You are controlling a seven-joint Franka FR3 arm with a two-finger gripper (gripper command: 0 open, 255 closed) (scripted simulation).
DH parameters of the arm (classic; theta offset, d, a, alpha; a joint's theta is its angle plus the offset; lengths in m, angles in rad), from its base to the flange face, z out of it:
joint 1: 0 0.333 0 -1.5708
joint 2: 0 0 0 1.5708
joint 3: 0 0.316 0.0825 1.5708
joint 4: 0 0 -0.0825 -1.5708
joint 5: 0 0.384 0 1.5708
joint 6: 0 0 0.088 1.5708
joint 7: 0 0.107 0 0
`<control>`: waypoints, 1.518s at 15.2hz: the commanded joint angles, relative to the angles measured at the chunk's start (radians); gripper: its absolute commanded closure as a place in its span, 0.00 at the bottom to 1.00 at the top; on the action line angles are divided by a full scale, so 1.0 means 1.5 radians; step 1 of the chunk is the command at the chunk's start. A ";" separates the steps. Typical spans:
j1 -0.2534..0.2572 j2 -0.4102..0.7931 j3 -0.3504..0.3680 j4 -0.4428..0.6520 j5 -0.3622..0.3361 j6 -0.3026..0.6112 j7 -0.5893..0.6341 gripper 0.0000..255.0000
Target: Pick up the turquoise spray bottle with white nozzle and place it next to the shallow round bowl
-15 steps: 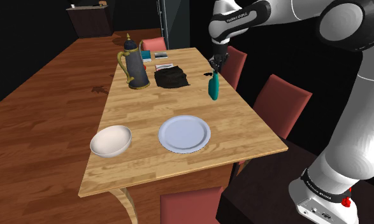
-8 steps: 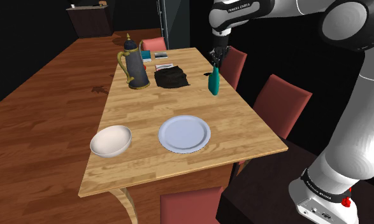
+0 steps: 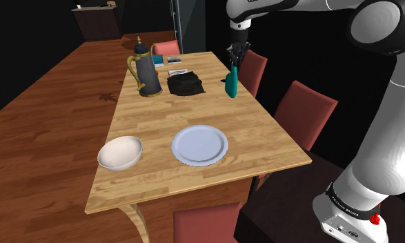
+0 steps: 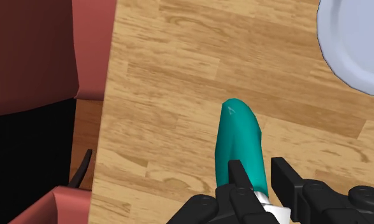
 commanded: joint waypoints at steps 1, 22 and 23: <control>0.014 -0.016 0.008 -0.014 -0.005 -0.004 0.023 1.00; 0.192 -0.072 0.147 -0.079 -0.038 -0.030 0.343 1.00; 0.200 -0.067 0.154 -0.073 -0.040 -0.033 0.358 1.00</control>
